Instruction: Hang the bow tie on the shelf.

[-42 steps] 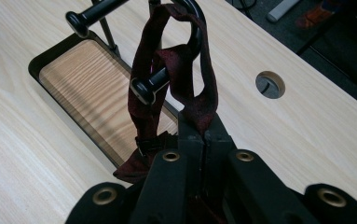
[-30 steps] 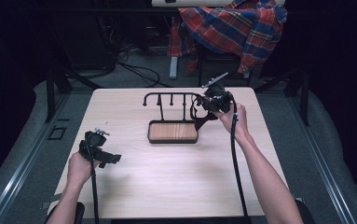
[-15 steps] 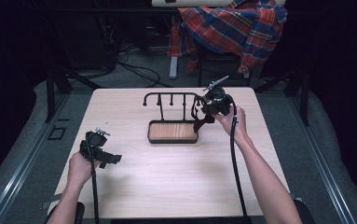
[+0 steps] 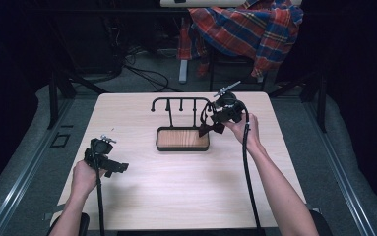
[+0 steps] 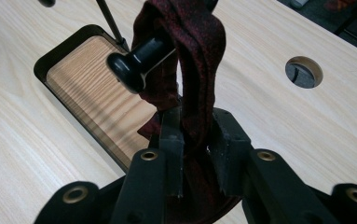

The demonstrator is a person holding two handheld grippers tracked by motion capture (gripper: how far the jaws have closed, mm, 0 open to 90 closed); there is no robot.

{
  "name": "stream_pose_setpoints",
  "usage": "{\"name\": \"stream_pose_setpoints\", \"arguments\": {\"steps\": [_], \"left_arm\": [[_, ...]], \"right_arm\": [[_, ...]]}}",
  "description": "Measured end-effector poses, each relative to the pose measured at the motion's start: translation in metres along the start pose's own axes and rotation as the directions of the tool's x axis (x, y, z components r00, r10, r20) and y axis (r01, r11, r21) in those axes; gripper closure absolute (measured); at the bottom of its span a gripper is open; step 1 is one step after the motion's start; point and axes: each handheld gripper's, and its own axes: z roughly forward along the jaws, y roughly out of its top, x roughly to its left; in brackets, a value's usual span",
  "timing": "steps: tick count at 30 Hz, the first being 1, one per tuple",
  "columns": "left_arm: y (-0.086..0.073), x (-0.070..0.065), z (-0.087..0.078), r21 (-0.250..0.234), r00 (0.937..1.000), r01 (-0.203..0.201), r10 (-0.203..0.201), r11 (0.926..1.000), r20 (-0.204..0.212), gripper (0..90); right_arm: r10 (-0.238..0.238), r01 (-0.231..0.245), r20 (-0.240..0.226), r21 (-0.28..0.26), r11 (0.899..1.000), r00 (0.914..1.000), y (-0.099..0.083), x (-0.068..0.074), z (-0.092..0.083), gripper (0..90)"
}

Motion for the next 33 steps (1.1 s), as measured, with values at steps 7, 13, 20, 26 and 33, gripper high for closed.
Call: {"name": "stream_pose_setpoints", "arguments": {"steps": [7,13,20,26,33], "left_arm": [[0.000,0.000,0.000,0.000,1.0000,-0.004,0.004,1.0000,0.000,0.1],[0.000,0.000,0.000,0.001,1.0000,-0.005,0.005,1.0000,0.001,0.1],[0.000,0.000,0.000,0.000,1.0000,-0.005,0.005,1.0000,0.001,0.1],[0.000,-0.001,0.000,0.000,1.0000,-0.006,0.006,1.0000,0.001,0.1],[0.000,-0.001,0.000,0.000,1.0000,-0.003,0.003,1.0000,0.001,0.1]], "right_arm": [[-0.001,0.001,-0.017,-0.002,1.000,0.9999,-0.001,-0.002,-0.003,63.8],[-0.006,0.006,-0.028,-0.009,1.000,0.9996,-0.001,-0.001,-0.008,54.5],[-0.019,0.019,-0.045,-0.003,1.000,0.9988,-0.002,0.001,-0.017,42.8],[-0.043,0.043,-0.064,-0.002,0.999,0.9971,-0.004,0.006,-0.032,33.7],[-0.074,0.077,-0.078,0.035,0.996,0.9942,-0.007,0.018,-0.050,21.6]]}}
